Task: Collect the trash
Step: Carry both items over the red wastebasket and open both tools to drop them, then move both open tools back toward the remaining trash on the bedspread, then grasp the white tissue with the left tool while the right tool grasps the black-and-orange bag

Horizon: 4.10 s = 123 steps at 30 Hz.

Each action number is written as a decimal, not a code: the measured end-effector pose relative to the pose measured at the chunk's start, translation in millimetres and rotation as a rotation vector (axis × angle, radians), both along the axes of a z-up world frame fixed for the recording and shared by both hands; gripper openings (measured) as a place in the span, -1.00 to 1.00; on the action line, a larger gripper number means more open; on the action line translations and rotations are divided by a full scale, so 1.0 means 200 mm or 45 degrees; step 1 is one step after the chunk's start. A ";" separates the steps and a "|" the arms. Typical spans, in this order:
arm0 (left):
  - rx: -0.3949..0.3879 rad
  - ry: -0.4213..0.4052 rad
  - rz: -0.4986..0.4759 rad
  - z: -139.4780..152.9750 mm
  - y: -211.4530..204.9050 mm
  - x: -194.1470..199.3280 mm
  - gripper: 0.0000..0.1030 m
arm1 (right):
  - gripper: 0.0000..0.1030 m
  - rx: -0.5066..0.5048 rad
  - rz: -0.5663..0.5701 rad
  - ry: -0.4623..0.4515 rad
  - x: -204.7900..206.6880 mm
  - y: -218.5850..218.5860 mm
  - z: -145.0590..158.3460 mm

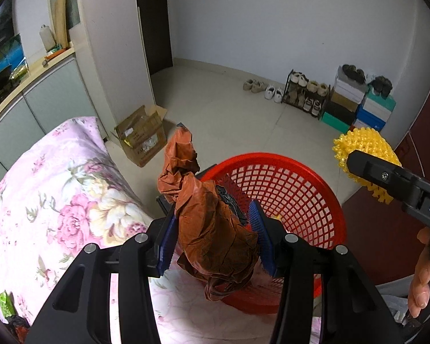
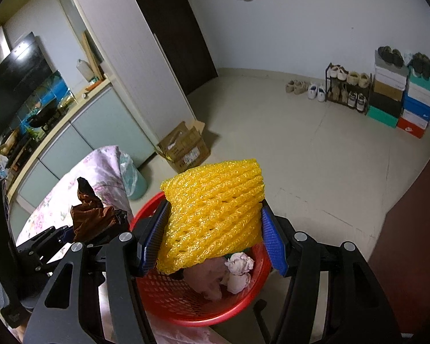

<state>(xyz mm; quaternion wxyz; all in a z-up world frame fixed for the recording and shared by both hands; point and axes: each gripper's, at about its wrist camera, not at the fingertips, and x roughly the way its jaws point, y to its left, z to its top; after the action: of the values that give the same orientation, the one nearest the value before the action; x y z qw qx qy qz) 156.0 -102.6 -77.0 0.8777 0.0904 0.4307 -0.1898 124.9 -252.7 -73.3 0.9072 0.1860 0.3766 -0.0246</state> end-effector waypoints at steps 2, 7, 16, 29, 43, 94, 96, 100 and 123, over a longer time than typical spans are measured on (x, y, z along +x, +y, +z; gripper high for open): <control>0.011 0.011 -0.005 -0.03 -0.02 0.00 -0.10 | 0.15 0.013 -0.002 0.022 0.01 -0.01 -0.02; 0.038 0.039 -0.013 -0.09 -0.07 0.00 -0.09 | 0.18 0.039 0.008 0.078 0.05 -0.02 -0.08; 0.073 0.072 -0.028 -0.16 -0.11 0.02 0.01 | 0.35 0.102 0.014 0.156 0.08 -0.05 -0.16; 0.047 0.074 -0.020 -0.14 -0.09 0.02 0.44 | 0.53 0.191 0.039 0.177 0.11 -0.06 -0.14; -0.044 0.005 0.080 0.05 0.12 -0.02 0.55 | 0.55 0.143 0.037 0.053 0.02 -0.05 0.01; -0.321 0.003 0.862 0.10 1.74 -0.89 0.56 | 0.55 -0.093 0.769 -0.099 -0.23 1.33 0.21; -0.316 0.044 0.833 0.03 1.69 -0.85 0.56 | 0.55 -0.095 0.767 -0.093 -0.22 1.33 0.20; -0.289 0.113 0.811 -0.10 1.61 -0.77 0.56 | 0.55 -0.093 0.765 -0.082 -0.20 1.33 0.19; -0.278 0.071 0.842 -0.13 1.65 -0.87 -0.33 | 0.55 -0.118 0.902 -0.037 -0.15 1.49 0.10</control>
<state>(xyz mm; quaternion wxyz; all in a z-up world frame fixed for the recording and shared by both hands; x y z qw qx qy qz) -18.0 228.4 -103.4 0.8840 -0.1535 0.4378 0.0574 94.7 44.7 -53.3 0.8721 0.0030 0.4034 0.2771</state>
